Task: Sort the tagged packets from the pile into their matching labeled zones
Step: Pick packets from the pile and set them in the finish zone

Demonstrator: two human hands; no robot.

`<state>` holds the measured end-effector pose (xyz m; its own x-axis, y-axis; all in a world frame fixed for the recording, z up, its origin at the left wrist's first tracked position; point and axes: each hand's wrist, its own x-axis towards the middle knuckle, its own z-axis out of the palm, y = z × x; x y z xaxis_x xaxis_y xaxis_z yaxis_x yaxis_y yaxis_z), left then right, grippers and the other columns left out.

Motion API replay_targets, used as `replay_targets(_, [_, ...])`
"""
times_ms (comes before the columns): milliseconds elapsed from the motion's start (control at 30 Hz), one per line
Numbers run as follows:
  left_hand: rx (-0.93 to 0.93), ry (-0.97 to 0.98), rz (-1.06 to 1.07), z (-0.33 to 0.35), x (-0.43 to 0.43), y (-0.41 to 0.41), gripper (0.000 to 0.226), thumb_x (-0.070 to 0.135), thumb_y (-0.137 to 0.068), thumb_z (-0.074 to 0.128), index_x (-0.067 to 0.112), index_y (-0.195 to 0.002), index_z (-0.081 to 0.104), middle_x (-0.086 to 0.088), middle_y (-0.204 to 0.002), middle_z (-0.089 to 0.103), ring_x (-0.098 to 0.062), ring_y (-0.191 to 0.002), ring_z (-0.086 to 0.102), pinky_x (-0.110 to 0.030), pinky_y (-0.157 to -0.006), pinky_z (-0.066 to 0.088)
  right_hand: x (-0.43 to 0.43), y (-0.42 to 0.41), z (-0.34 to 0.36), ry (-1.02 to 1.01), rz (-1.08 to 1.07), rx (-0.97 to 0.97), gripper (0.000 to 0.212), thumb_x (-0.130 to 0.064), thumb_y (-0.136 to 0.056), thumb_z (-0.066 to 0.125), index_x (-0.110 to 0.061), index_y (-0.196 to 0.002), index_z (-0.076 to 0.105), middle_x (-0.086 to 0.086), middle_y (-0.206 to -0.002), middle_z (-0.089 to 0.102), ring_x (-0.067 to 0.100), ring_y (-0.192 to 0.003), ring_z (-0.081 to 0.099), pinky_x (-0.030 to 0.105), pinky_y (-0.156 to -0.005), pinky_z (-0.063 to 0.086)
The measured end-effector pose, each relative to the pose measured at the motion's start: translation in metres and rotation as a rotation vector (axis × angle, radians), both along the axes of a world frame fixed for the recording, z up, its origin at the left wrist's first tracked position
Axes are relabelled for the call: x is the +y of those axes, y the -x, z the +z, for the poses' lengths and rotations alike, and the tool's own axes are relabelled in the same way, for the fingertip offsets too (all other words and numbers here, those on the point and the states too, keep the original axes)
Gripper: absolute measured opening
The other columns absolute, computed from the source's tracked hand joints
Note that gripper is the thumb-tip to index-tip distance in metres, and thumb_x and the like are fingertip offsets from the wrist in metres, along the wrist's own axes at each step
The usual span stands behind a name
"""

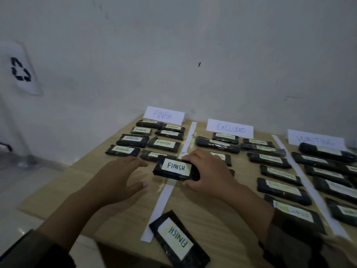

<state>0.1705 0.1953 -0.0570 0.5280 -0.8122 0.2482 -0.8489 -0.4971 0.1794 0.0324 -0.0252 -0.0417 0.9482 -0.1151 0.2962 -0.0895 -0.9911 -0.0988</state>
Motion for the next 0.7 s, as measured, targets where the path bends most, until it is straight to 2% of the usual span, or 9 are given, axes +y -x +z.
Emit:
replay_targets(133, [0.020,0.010,0.075,0.000,0.025,-0.009,0.080,0.075,-0.063,0.030,0.033,-0.127,0.051,0.011,-0.132,0.051,-0.010,-0.121,0.048,-0.030,-0.098,0.041,0.016,-0.029,-0.003,0.001,0.033,0.020,0.067,-0.049,-0.079,0.064,-0.028,-0.138,0.041,-0.006,-0.128,0.047,0.016,-0.117,0.045,0.036,-0.095,0.037])
replay_targets(267, [0.033,-0.009,0.127,-0.001,0.044,-0.014,0.081,0.076,-0.063,0.030,0.034,-0.129,0.050,0.012,-0.133,0.050,-0.008,-0.121,0.047,-0.025,-0.098,0.038,0.029,-0.053,-0.008,-0.017,0.050,0.058,0.069,-0.052,-0.079,0.064,-0.028,-0.139,0.040,-0.005,-0.129,0.046,0.018,-0.120,0.043,0.037,-0.096,0.035])
replay_targets(500, [0.094,-0.048,0.162,-0.007,0.058,-0.018,0.058,0.062,-0.080,0.054,0.034,-0.131,0.047,0.012,-0.137,0.046,-0.006,-0.123,0.043,-0.025,-0.101,0.036,0.041,-0.074,-0.019,-0.039,0.043,0.183,0.071,-0.056,-0.082,0.060,-0.026,-0.142,0.037,-0.002,-0.134,0.044,0.021,-0.126,0.037,0.042,-0.103,0.029])
replay_targets(600, [0.136,-0.051,0.174,-0.011,0.057,-0.018,0.067,0.069,-0.074,0.045,0.035,-0.131,0.046,0.013,-0.137,0.045,-0.006,-0.124,0.041,-0.026,-0.103,0.035,0.042,-0.077,-0.023,-0.042,0.041,0.229,0.069,-0.057,-0.084,0.058,-0.026,-0.141,0.038,-0.001,-0.136,0.046,0.022,-0.127,0.038,0.042,-0.103,0.029])
replay_targets(700, [0.138,-0.063,0.175,-0.016,0.053,-0.016,0.055,0.056,-0.084,0.055,0.036,-0.134,0.043,0.013,-0.140,0.042,-0.005,-0.126,0.039,-0.025,-0.103,0.034,0.042,-0.077,-0.026,-0.037,0.037,0.247,0.068,-0.058,-0.085,0.056,-0.025,-0.141,0.038,-0.001,-0.138,0.046,0.022,-0.127,0.039,0.041,-0.103,0.030])
